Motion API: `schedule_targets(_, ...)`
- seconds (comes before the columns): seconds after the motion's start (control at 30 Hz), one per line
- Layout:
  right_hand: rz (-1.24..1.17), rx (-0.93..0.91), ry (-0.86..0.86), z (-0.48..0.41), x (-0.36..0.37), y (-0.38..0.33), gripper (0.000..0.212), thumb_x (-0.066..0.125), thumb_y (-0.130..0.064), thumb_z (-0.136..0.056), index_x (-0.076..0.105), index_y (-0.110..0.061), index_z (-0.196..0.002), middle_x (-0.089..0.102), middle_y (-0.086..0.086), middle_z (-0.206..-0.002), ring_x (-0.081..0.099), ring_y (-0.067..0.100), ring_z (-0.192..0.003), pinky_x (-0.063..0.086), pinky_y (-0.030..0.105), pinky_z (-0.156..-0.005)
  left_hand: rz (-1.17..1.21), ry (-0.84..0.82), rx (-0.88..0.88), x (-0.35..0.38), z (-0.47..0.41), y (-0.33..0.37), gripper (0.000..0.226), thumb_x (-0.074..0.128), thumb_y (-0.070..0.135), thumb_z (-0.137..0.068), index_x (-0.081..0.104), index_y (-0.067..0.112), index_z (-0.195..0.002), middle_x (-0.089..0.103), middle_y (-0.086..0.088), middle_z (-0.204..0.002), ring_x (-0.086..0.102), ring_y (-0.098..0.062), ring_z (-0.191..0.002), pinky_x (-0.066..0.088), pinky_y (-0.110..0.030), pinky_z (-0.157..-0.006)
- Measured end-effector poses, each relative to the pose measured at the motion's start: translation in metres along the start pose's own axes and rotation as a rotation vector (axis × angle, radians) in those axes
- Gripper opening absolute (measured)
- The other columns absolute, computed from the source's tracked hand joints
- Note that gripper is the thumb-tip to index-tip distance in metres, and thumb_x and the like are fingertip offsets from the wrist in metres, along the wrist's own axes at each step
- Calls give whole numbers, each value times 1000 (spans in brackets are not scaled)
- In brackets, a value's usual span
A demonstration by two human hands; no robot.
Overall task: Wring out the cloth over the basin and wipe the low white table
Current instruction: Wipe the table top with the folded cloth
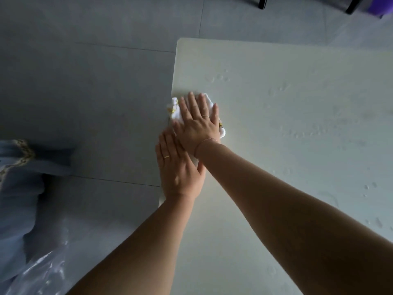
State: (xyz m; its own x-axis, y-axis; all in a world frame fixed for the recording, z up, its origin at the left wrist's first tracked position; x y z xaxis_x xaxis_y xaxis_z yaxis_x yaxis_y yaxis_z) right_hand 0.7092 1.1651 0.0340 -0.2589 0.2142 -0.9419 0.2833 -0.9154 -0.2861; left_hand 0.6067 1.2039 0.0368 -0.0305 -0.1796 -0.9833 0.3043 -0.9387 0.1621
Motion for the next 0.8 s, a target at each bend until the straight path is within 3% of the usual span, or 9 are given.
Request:
schedule_targets(0.07, 78, -136, -14, -5, -5, 11, 64, 19, -55, -94, 2, -29, -150, -4, -5, -160, -12, 18, -145, -12, 45, -115, 33, 38, -27, -3, 1, 0, 81, 28, 52, -89, 23, -6, -145, 23, -26, -153, 24, -37, -142, 12, -44, -119)
schedule_targets(0.13, 118, -144, 12, -14, -14, 41, 67, 21, -59, -93, 3, -29, -150, -2, -5, -160, -9, 17, -146, -8, 44, -116, 63, 61, -14, -4, 2, 1, 78, 31, 50, -91, 24, -4, -146, 23, -24, -154, 25, -36, -142, 13, -44, -118)
schedule_targets(0.27, 41, 211, 82, -38, -32, 93, 67, 20, -58, -93, 4, -28, -150, -4, -2, -160, -9, 20, -146, -8, 45, -117, 69, 20, 57, -3, -1, 5, 71, 30, 48, -91, 19, 11, -151, 18, -16, -157, 16, -31, -146, 10, -44, -119)
schedule_targets(0.37, -2, 369, 108, -43, -23, 59, 67, 19, -54, -94, 1, -23, -150, -6, 2, -160, -12, 24, -145, -10, 50, -115, 48, -19, 74, -3, -1, 6, 69, 29, 46, -91, 21, 13, -151, 17, -14, -158, 12, -30, -147, 12, -44, -119)
schedule_targets(0.5, 6, 24, 2, -44, -8, -5, 67, 22, -55, -94, 4, -25, -150, -3, 0, -160, -11, 21, -145, -13, 47, -114, 18, -55, 57, -1, -1, 5, 72, 31, 47, -89, 28, 5, -147, 19, -16, -157, 13, -30, -146, 11, -44, -120)
schedule_targets(0.6, 81, -142, -15, -62, -21, 17, 69, 25, -60, -92, 5, -27, -150, -1, -3, -160, -7, 18, -146, -8, 45, -116, 46, -21, 57, -2, 0, 4, 71, 30, 47, -90, 22, 10, -150, 16, -15, -158, 13, -29, -146, 11, -43, -119)
schedule_targets(0.67, 69, -22, 14, -82, -34, 53, 71, 25, -61, -92, 5, -27, -150, -2, -3, -160, -7, 18, -146, -6, 45, -116, 54, -16, 62, -1, 0, 4, 71, 32, 46, -90, 21, 12, -150, 15, -14, -158, 13, -29, -147, 13, -43, -119)
schedule_targets(0.73, 12, 220, 44, -100, -46, 84, 71, 23, -60, -91, 3, -26, -150, -4, 0, -160, -9, 21, -146, -6, 47, -117, 54, -18, 62, 0, 0, 4, 70, 33, 46, -90, 22, 13, -150, 15, -15, -158, 12, -29, -147, 15, -44, -119)
schedule_targets(0.8, 5, 387, 73, -110, -47, 82, 71, 19, -57, -92, 1, -22, -150, -7, 3, -160, -11, 25, -145, -7, 51, -116, 49, -20, 58, 2, -1, 4, 70, 34, 46, -90, 21, 12, -150, 15, -15, -158, 12, -29, -147, 16, -45, -119)
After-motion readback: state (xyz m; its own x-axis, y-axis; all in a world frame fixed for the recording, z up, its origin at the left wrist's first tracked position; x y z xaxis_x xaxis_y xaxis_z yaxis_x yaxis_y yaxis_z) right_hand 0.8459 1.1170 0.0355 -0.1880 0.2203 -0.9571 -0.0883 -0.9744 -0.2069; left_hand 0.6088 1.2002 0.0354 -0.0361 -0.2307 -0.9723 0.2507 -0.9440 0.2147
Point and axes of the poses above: each hand's wrist, its own z-axis away from the middle knuckle, its own x-axis out of the palm, y = z × x, the point moved 4 cm from there along -z, towards the middle knuckle
